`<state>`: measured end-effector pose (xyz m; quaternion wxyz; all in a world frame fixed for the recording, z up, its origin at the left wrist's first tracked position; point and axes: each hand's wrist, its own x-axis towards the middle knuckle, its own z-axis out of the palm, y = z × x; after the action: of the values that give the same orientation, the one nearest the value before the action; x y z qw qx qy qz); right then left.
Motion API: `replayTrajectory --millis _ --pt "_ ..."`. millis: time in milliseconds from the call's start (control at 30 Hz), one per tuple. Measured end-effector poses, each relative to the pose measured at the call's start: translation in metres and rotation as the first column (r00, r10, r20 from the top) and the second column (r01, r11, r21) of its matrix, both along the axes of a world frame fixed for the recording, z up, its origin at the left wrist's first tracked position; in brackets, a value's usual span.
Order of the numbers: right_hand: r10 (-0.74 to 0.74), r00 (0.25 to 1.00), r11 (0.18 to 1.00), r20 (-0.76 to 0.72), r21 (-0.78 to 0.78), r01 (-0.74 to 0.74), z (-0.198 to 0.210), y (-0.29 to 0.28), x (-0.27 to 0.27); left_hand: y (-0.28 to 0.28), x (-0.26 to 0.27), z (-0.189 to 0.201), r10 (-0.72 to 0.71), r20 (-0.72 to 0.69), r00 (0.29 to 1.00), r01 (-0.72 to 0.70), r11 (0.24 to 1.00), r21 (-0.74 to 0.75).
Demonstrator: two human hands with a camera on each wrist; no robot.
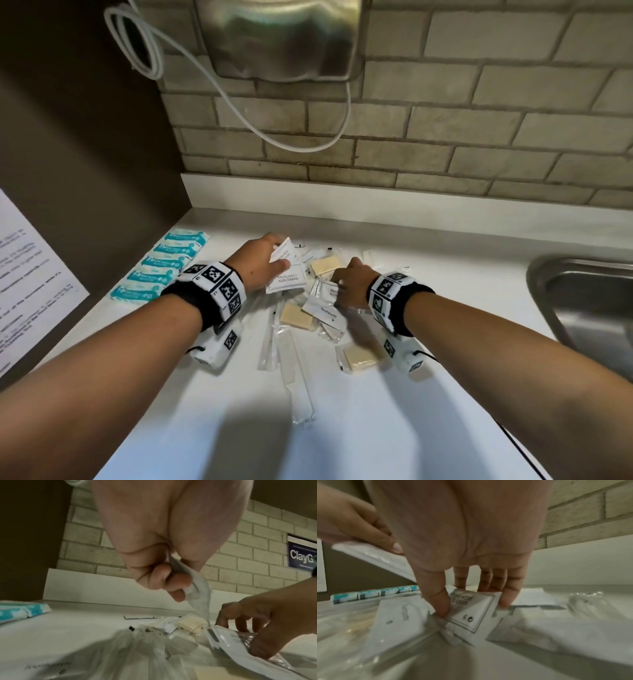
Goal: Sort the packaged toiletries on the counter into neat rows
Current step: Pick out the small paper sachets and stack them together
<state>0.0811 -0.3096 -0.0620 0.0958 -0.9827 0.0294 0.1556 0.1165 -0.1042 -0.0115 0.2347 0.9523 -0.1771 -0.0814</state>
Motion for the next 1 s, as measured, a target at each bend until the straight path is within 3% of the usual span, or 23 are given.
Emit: replayTrajectory --millis 100,167,300,567,767,900,1000 --pt "0.024 0.997 0.999 0.072 0.038 -0.027 0.014 -0.002 -0.005 0.0 0.005 -0.008 0.033 0.028 0.999 -0.03 0.995 -0.097" --pt "0.048 0.996 0.987 0.071 0.15 -0.058 0.026 -0.006 -0.009 0.0 0.007 -0.014 0.017 0.019 1.0 -0.014 0.987 -0.162" --pt "0.087 0.993 0.918 0.085 0.379 -0.113 0.05 -0.013 -0.015 0.001 0.009 -0.021 -0.001 -0.011 1.0 -0.002 0.948 -0.319" --pt "0.061 0.995 0.768 0.078 0.633 -0.096 0.066 -0.016 -0.016 -0.024 -0.006 -0.009 -0.161 -0.165 0.973 0.045 0.833 -0.552" --pt "-0.047 0.982 0.811 0.184 0.581 -0.07 0.062 -0.015 -0.019 -0.031 -0.014 0.005 -0.173 -0.348 0.921 -0.123 0.72 -0.683" --pt "-0.126 0.962 0.814 0.241 0.579 -0.039 0.059 -0.012 -0.019 -0.032 -0.021 0.011 -0.268 -0.412 0.871 -0.072 0.759 -0.647" --pt "-0.117 0.952 0.837 0.283 0.544 -0.059 0.057 -0.007 -0.022 -0.032 -0.018 0.002 -0.273 -0.279 0.921 0.083 0.836 -0.542"
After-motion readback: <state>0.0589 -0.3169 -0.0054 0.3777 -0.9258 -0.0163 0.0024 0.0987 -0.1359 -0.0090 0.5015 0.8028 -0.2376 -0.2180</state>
